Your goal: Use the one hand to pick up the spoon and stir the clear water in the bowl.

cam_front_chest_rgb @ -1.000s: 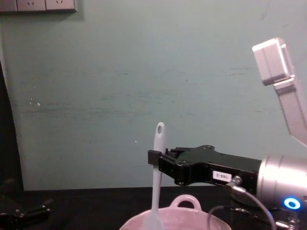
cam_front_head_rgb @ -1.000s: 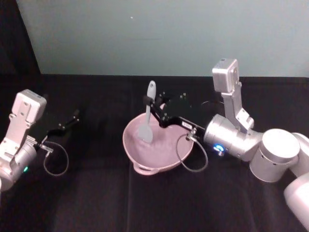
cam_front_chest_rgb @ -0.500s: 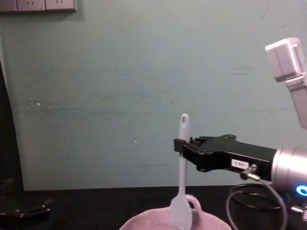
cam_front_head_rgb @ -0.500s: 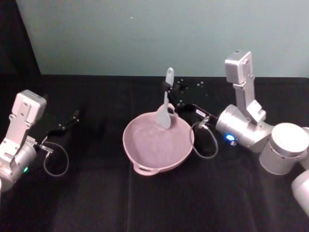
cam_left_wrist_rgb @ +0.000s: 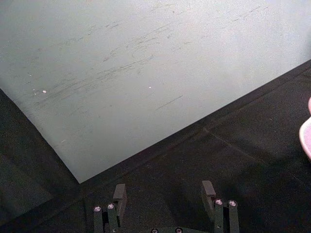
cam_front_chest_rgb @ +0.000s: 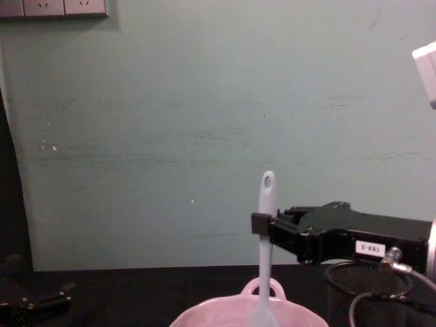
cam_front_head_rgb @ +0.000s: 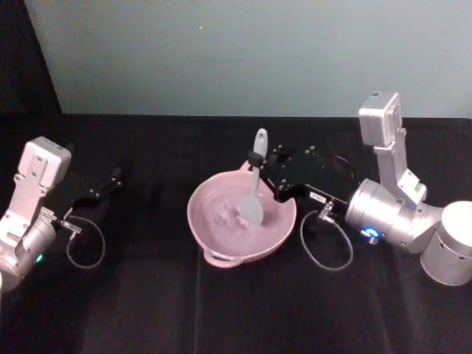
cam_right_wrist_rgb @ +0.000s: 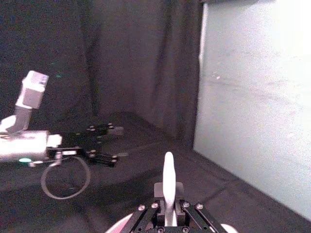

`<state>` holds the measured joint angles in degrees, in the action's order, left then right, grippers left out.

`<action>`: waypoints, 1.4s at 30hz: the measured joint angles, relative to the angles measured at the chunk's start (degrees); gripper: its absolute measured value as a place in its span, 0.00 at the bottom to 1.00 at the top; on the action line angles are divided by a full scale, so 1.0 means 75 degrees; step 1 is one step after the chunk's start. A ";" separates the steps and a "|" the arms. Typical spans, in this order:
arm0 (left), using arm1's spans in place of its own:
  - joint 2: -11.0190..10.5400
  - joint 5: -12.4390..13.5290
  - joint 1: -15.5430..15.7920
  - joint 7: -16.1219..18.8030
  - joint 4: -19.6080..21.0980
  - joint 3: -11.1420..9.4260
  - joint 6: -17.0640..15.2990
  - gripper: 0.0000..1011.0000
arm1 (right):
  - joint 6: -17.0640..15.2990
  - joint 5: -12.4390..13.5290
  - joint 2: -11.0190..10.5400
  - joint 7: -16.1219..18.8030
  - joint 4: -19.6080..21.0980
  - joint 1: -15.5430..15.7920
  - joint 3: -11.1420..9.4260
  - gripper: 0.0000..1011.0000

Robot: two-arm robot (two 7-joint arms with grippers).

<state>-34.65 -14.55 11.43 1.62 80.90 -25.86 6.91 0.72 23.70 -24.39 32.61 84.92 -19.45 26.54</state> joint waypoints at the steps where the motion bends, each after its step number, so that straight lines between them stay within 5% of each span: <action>1: 0.0000 0.0000 0.0000 0.0000 0.0000 0.0000 0.0000 1.00 | -0.0059 0.0040 0.0000 0.0032 0.0016 0.0001 0.0027 0.12; 11: 0.0000 0.0000 0.0000 0.0000 0.0000 0.0000 0.0000 1.00 | -0.0231 0.0288 0.0466 0.0083 -0.0459 -0.0337 0.0436 0.12; 23: 0.0000 0.0000 0.0000 0.0000 0.0000 0.0000 0.0000 1.00 | 0.0545 -0.0310 0.1089 -0.0808 -0.1473 -0.0747 0.0333 0.12; 32: 0.0000 0.0000 0.0000 0.0000 0.0000 0.0000 0.0000 1.00 | 0.0601 -0.0875 0.0849 -0.1201 -0.1214 -0.0610 0.0109 0.12; 42: 0.0000 0.0000 0.0000 0.0000 0.0000 0.0000 0.0000 1.00 | 0.0176 -0.0473 0.0317 -0.0679 0.0006 0.0124 -0.0201 0.12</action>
<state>-34.65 -14.55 11.43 1.62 80.90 -25.86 6.90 2.04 20.15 -22.01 27.52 84.96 -18.52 25.03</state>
